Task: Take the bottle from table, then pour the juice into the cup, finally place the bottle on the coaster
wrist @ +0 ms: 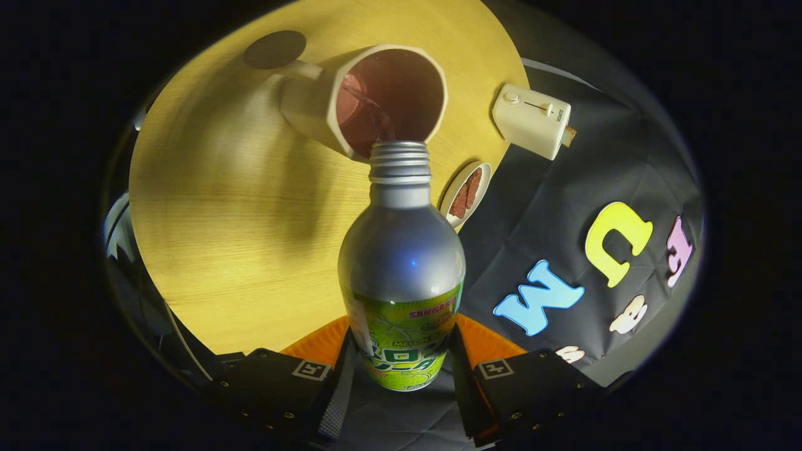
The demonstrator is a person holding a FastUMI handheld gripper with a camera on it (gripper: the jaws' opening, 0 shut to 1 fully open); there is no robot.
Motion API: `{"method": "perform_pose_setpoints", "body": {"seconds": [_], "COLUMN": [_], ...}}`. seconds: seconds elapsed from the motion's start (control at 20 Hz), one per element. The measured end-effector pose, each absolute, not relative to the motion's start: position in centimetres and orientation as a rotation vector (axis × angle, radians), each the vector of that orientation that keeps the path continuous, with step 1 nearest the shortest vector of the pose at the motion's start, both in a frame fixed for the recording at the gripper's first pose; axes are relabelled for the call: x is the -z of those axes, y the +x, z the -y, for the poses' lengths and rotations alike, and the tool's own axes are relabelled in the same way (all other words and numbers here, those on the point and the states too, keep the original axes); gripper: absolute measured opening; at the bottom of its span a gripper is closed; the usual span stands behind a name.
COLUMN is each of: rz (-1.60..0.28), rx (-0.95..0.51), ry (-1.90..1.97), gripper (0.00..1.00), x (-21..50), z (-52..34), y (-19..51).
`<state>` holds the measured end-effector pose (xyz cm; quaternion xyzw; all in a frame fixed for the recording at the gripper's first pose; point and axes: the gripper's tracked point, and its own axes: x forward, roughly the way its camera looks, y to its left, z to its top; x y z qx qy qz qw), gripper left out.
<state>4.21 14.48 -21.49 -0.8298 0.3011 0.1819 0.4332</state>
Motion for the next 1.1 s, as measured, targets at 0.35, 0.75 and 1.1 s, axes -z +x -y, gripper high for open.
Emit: {"method": "perform_pose_setpoints", "body": {"seconds": [0.35,0.75,1.1], "rz": [-0.77,-0.761,-0.783], "rx": [-0.457,-0.469,-0.501], "ry": [-2.103,-2.135,-2.025], "gripper": [0.7,0.7,0.7], "x": [20.8,20.4,21.9], "z": [-14.4,-15.2,-15.2], "y": [4.4,4.5,3.9]}}
